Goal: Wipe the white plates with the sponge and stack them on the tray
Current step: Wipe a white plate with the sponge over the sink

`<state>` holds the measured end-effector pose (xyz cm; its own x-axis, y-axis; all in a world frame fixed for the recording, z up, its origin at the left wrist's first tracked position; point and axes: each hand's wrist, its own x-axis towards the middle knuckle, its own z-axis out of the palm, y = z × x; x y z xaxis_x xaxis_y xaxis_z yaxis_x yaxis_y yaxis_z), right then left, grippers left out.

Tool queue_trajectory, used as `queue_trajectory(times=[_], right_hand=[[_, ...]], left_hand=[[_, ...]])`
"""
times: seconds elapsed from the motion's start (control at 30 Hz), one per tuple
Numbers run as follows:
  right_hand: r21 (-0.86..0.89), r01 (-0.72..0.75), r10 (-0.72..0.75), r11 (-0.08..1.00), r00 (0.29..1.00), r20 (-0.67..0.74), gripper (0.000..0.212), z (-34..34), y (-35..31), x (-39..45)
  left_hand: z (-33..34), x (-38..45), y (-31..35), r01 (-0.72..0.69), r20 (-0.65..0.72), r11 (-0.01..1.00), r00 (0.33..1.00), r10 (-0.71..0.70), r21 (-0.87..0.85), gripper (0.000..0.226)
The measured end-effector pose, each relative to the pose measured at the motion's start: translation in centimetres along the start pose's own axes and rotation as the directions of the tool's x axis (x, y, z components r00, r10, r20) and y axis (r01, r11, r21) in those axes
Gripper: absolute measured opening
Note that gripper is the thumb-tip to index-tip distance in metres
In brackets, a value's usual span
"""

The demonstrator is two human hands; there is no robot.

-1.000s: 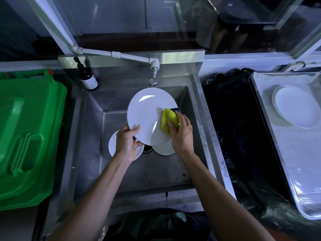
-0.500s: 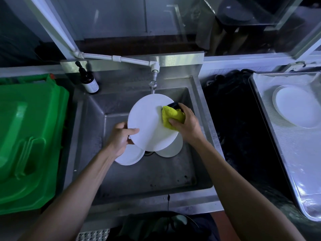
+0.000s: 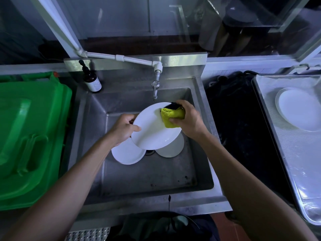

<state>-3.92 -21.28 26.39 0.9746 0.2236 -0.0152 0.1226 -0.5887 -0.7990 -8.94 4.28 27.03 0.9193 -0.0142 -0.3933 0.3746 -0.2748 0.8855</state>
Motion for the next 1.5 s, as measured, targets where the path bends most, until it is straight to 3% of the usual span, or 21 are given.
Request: queue_trajectory(times=[0.23, 0.47, 0.63, 0.77, 0.83, 0.97, 1.0, 1.03, 1.07, 1.1, 1.17, 1.27, 1.37, 1.5], right_hand=[[-0.065, 0.049, -0.051, 0.997, 0.998, -0.033, 0.056, 0.1, -1.2, -0.3], [-0.230, 0.142, -0.145, 0.963, 0.989, 0.005, 0.053, 1.3, -1.2, -0.9], [-0.290, 0.142, -0.177, 0.947, 0.979, -0.098, 0.047, 1.8, -0.5, -2.4], [-0.303, 0.135, -0.207, 0.943, 0.953, -0.219, 0.049, 2.0, 0.0, -3.5], [-0.314, 0.134, -0.223, 0.940, 0.937, -0.268, 0.050, 2.0, 0.0, -3.9], [-0.313, 0.112, -0.229, 0.943, 0.901, -0.368, 0.051, 1.6, 0.1, -4.7], [-0.303, 0.104, -0.223, 0.947, 0.893, -0.390, 0.053, 1.5, 0.0, -4.9], [-0.298, 0.097, -0.219, 0.950, 0.886, -0.408, 0.055, 1.3, 0.0, -5.0], [-0.298, 0.092, -0.218, 0.950, 0.880, -0.421, 0.056, 1.2, -0.1, -5.1], [-0.303, 0.092, -0.222, 0.949, 0.875, -0.430, 0.057, 1.1, -0.1, -5.2], [-0.317, 0.103, -0.241, 0.943, 0.867, -0.435, 0.056, 1.2, -0.2, -5.6], [-0.340, 0.135, -0.283, 0.931, 0.854, -0.436, 0.054, 1.4, -0.3, -6.2], [-0.372, 0.154, -0.319, 0.915, 0.843, -0.434, 0.052, 1.8, 0.0, -6.8], [-0.369, 0.159, -0.314, 0.916, 0.856, -0.410, 0.051, 2.0, 0.9, -7.8]], left_hand=[[0.3, 0.7, 1.1, -0.140, 0.043, 0.973, 0.990, 0.135, 0.183, 0.044], [1.4, 1.6, 0.3, -0.173, 0.083, 0.934, 0.984, 0.155, 0.312, 0.026], [2.6, 1.7, -0.4, -0.209, 0.070, 0.910, 0.978, 0.197, 0.358, 0.024], [3.6, 0.8, -0.2, -0.254, -0.017, 0.909, 0.961, 0.275, 0.330, 0.050], [3.9, 0.3, -0.4, -0.258, -0.068, 0.923, 0.955, 0.288, 0.285, 0.053], [4.2, -0.7, -2.4, -0.054, -0.253, 0.960, 0.959, 0.127, 0.275, 0.039], [4.3, -0.8, -3.3, 0.017, -0.285, 0.982, 0.958, 0.039, 0.190, 0.036], [4.5, -1.0, -4.0, 0.109, -0.292, 0.994, 0.951, -0.106, -0.006, 0.033], [4.6, -1.1, -4.6, 0.213, -0.243, 0.943, 0.930, -0.276, -0.256, 0.026], [4.8, -1.2, -4.9, 0.299, -0.144, 0.832, 0.903, -0.405, -0.467, 0.020], [5.1, -1.2, -4.6, 0.380, 0.076, 0.606, 0.882, -0.465, -0.698, 0.038], [5.7, -0.7, -2.9, 0.396, 0.213, 0.461, 0.892, -0.399, -0.794, 0.067], [6.5, -0.7, -0.7, 0.401, 0.224, 0.445, 0.890, -0.398, -0.800, 0.055], [7.4, -0.9, 0.3, 0.314, 0.169, 0.339, 0.903, -0.395, -0.887, 0.044]])
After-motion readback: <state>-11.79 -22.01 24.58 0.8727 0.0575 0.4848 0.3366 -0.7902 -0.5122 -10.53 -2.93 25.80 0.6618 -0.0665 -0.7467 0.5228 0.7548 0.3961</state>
